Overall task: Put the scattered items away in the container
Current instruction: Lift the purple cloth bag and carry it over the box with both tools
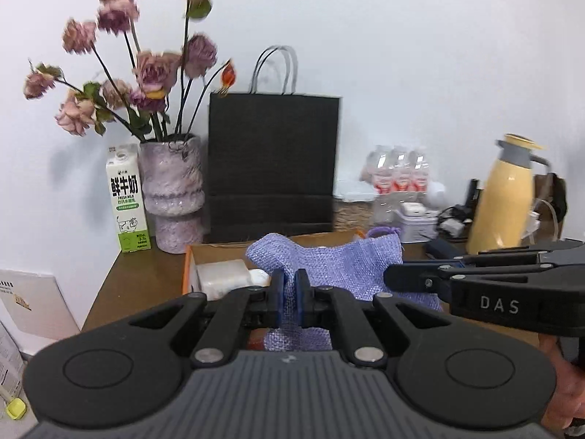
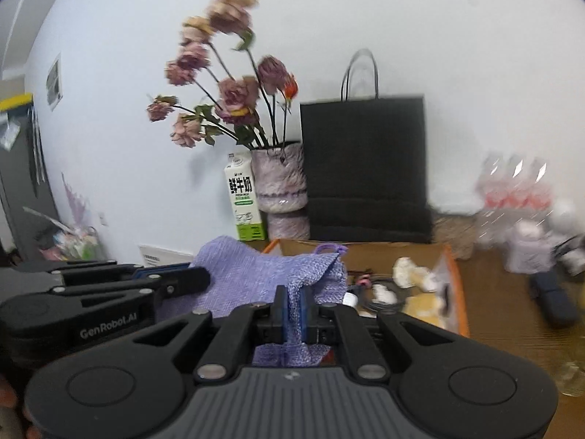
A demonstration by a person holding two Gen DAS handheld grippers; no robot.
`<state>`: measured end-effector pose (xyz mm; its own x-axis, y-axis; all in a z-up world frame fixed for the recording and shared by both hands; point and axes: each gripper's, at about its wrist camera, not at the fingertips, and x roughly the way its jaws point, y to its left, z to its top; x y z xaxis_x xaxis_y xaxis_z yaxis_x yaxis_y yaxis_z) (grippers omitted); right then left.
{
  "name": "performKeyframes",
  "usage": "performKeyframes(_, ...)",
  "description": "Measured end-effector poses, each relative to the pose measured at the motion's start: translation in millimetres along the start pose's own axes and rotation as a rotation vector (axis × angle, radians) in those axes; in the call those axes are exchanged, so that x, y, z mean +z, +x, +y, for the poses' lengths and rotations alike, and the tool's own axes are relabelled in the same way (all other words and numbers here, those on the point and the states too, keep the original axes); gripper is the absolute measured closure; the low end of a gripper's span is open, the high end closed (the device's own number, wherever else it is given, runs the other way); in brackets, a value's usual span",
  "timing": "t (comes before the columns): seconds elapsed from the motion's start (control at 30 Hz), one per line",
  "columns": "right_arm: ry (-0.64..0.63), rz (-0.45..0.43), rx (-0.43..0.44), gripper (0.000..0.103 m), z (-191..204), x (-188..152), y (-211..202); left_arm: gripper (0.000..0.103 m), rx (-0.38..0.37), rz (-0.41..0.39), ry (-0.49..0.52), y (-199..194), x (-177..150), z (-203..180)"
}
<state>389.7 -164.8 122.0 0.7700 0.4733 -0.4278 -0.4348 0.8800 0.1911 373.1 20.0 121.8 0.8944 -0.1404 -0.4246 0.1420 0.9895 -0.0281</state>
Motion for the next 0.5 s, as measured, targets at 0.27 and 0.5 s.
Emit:
performKeyframes(0.27,0.016,0.114,-0.015,0.098,-26.6,45.6,109.1,0.096,0.036,0.160,0.030,104.9,22.3,48.4)
performKeyframes(0.5,0.036,0.274,-0.044,0.098,-45.3,34.4,208.1,0.096,0.073,0.269,0.075,174.2,1.7,67.8)
